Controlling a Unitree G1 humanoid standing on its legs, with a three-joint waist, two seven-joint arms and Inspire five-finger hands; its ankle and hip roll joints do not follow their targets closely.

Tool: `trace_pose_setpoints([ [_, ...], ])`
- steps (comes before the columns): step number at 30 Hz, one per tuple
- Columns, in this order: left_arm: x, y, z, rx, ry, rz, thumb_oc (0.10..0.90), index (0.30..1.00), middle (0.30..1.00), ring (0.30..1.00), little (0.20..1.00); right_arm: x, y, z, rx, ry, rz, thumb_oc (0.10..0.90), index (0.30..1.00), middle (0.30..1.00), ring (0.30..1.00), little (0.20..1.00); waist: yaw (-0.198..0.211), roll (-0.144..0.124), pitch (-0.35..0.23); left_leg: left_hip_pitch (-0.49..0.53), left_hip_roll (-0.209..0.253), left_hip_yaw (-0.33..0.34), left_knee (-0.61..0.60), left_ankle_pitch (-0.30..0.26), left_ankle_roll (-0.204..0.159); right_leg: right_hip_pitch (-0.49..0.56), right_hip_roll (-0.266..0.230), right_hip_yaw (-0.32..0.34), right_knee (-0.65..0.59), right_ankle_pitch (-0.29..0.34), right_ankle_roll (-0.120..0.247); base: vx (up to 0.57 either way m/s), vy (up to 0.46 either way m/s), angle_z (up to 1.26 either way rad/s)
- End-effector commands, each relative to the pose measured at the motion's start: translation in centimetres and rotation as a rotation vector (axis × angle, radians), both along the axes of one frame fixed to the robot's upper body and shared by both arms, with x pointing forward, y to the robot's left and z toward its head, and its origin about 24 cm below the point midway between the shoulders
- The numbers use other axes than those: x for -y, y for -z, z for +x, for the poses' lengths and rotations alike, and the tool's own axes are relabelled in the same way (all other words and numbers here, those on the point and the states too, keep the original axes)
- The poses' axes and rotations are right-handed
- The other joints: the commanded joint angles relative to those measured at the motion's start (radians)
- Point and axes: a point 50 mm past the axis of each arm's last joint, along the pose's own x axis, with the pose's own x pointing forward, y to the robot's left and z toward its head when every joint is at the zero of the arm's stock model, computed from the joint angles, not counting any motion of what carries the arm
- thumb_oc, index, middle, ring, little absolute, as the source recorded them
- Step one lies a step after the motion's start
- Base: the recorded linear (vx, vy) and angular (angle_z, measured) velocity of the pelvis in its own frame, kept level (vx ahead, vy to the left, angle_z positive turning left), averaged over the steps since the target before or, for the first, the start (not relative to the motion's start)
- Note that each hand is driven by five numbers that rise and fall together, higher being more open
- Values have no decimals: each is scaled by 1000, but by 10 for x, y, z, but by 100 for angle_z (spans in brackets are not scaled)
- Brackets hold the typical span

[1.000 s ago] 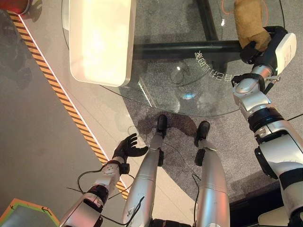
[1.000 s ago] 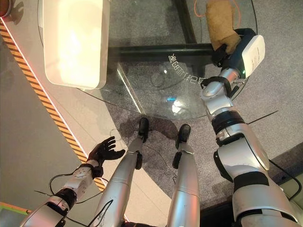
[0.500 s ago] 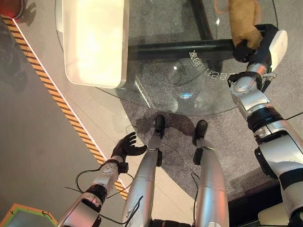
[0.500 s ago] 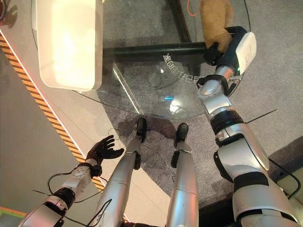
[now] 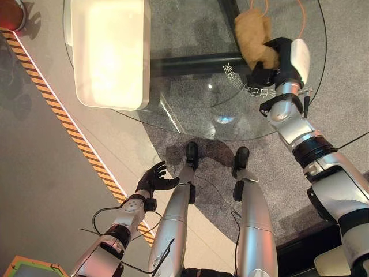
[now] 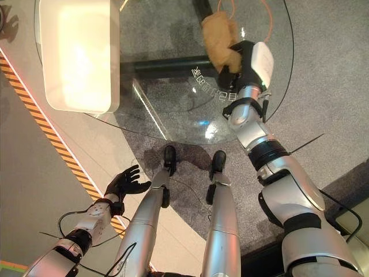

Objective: Wipe the table with a cloth and put it in the basket.

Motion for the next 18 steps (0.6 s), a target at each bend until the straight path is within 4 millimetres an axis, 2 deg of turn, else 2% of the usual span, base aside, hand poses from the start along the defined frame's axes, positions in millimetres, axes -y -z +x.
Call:
trace_pose_setpoints([
  [1, -1, 14, -13, -38, -29, 6, 800, 900, 900, 900, 900, -74, 15, -11, -51, -331, -92, 100, 300, 300, 300, 200, 25, 33, -19, -9, -57, 64, 85, -93, 32, 20, 33, -74, -74, -1, -6, 0, 0, 0],
  [7, 3, 15, -13, -40, -27, 2, 800, 900, 900, 900, 900, -93, 36, -18, -136, -428, -69, 100, 300, 300, 300, 200, 23, 33, -19, -3, -56, 70, 75, -87, 30, 22, 34, -73, -80, -1, -8, 0, 0, 0],
  [11, 7, 13, -11, -35, -19, 1, 800, 900, 900, 900, 900, -113, 49, -28, -188, -529, -115, 100, 300, 300, 300, 200, 20, 28, -19, -5, -56, 71, 76, -84, 27, 21, 36, -71, -82, 2, -8, 0, 0, 0],
  [18, 9, 12, -9, -33, -18, 7, 800, 900, 900, 900, 900, -125, 62, -36, -265, -618, -143, 100, 300, 300, 300, 200, 16, 21, -19, -8, -55, 72, 76, -81, 27, 16, 39, -68, -83, 5, -8, 0, 0, 0],
])
